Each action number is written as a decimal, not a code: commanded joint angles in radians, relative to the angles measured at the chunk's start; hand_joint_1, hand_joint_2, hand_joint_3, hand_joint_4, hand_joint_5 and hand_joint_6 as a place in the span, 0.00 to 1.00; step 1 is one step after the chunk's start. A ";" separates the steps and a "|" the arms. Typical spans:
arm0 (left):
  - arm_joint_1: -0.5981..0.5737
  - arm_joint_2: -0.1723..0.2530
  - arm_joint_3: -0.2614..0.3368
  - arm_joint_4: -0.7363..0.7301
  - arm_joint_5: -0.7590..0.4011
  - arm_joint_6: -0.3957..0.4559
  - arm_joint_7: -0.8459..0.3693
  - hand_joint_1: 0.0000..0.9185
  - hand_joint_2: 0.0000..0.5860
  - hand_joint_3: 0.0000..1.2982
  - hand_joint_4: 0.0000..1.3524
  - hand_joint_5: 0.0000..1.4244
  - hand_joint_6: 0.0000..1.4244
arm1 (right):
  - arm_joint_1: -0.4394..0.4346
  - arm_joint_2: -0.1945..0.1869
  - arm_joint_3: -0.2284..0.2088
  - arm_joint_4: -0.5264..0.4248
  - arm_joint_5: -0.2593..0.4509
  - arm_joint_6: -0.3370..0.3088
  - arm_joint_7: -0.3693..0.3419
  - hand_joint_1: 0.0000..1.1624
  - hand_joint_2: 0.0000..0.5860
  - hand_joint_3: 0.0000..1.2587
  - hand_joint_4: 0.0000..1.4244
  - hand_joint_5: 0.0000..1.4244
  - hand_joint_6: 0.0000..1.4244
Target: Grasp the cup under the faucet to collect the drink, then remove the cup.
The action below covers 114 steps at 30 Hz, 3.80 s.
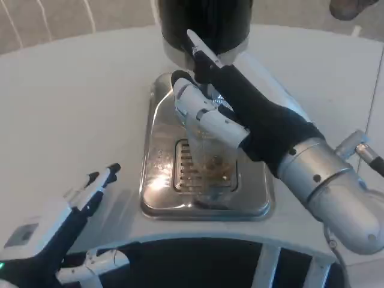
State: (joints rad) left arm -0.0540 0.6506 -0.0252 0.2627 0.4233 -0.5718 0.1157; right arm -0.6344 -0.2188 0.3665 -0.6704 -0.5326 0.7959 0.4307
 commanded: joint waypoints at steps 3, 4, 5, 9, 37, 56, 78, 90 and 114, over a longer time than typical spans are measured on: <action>-0.029 -0.077 0.019 -0.017 -0.090 0.065 -0.050 0.07 0.06 0.00 0.00 0.02 0.08 | 0.014 -0.009 0.035 -0.008 0.027 0.023 0.048 0.01 0.97 0.00 0.00 0.00 0.00; -0.033 -0.087 0.021 -0.021 -0.094 0.072 -0.052 0.07 0.06 0.00 0.00 0.03 0.08 | 0.015 -0.011 0.034 -0.010 0.027 0.025 0.048 0.01 0.97 0.00 0.00 0.00 0.00; -0.038 -0.098 0.023 -0.026 -0.094 0.079 -0.051 0.09 0.06 0.00 0.00 0.03 0.09 | 0.016 -0.012 0.034 -0.012 0.028 0.026 0.047 0.00 0.97 0.00 0.00 0.00 0.00; -0.076 -0.143 0.018 -0.040 -0.092 0.119 -0.050 0.13 0.05 0.00 0.00 0.04 0.10 | 0.020 -0.017 0.032 -0.019 0.028 0.032 0.047 0.00 0.97 0.00 0.00 0.00 0.00; -0.288 -0.284 -0.017 0.079 0.006 0.202 0.054 0.44 0.09 0.00 0.00 0.11 0.18 | 0.015 -0.032 0.051 -0.032 0.034 0.063 0.048 0.00 0.97 0.00 0.00 0.00 0.00; -0.406 -0.286 -0.048 0.273 -0.035 0.054 0.040 0.45 0.10 0.00 0.00 0.10 0.18 | 0.009 -0.022 0.065 -0.019 0.032 0.071 0.039 0.00 1.00 0.00 0.00 0.00 0.00; -0.445 -0.285 -0.047 0.346 -0.043 0.031 0.027 0.41 0.10 0.00 0.00 0.10 0.17 | 0.028 -0.011 0.025 -0.059 0.009 0.051 -0.004 0.00 1.00 0.00 0.00 0.00 0.00; -0.468 -0.291 -0.050 0.392 -0.043 0.018 0.023 0.40 0.10 0.00 0.00 0.10 0.18 | 0.072 -0.026 -0.024 -0.152 -0.024 0.041 -0.034 0.01 1.00 0.00 0.00 0.00 0.00; -0.490 -0.291 -0.068 0.434 -0.050 0.000 0.022 0.40 0.10 0.00 0.00 0.10 0.18 | 0.206 -0.146 -0.056 -0.355 -0.167 -0.007 0.035 0.02 0.99 0.00 0.00 0.00 0.00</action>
State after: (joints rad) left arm -0.5413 0.3546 -0.0907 0.6878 0.3828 -0.5565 0.1441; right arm -0.4581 -0.3424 0.3253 -0.9897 -0.6833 0.8128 0.4412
